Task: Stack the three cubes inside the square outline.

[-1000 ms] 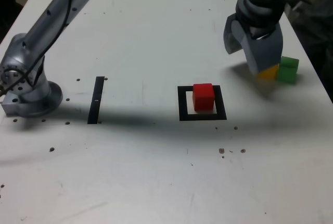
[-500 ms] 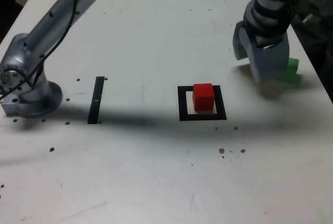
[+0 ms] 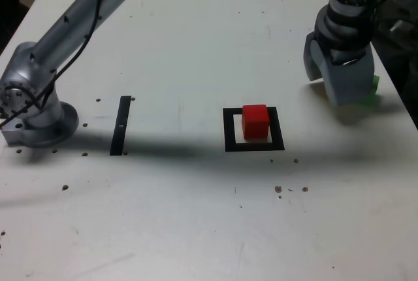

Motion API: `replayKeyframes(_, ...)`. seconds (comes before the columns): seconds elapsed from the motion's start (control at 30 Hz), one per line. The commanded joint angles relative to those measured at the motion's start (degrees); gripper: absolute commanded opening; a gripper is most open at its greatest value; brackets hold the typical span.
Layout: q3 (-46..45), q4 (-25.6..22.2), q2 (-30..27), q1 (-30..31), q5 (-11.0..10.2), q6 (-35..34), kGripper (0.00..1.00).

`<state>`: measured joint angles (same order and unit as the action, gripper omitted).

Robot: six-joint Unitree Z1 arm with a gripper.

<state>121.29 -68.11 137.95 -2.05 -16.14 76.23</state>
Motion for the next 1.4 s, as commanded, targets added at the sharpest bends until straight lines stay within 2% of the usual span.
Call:
replayKeyframes(0.0, -0.2, 0.6, -0.4, -0.2, 0.5, 0.3, 0.77)
replayKeyframes(0.3, 0.3, 1.3, 0.3, -1.2, 2.9, 0.1, 0.62)
replayKeyframes(0.43, 0.4, 1.0, 0.6, -1.4, 3.0, -1.5, 0.54)
replayKeyframes(0.63, 0.9, 0.0, 1.5, -1.4, 1.3, -5.2, 0.39)
replayKeyframes(0.8, 1.3, -1.9, 1.9, -1.0, -1.2, -8.0, 0.34)
replayKeyframes(1.0, 1.2, -3.6, 2.1, -0.3, -3.4, -10.0, 0.31)
replayKeyframes(1.2, 0.6, -4.6, 0.7, -0.2, -3.6, -11.7, 0.31)
replayKeyframes(1.37, -0.3, -5.4, -2.9, -0.2, -3.6, -13.7, 0.30)
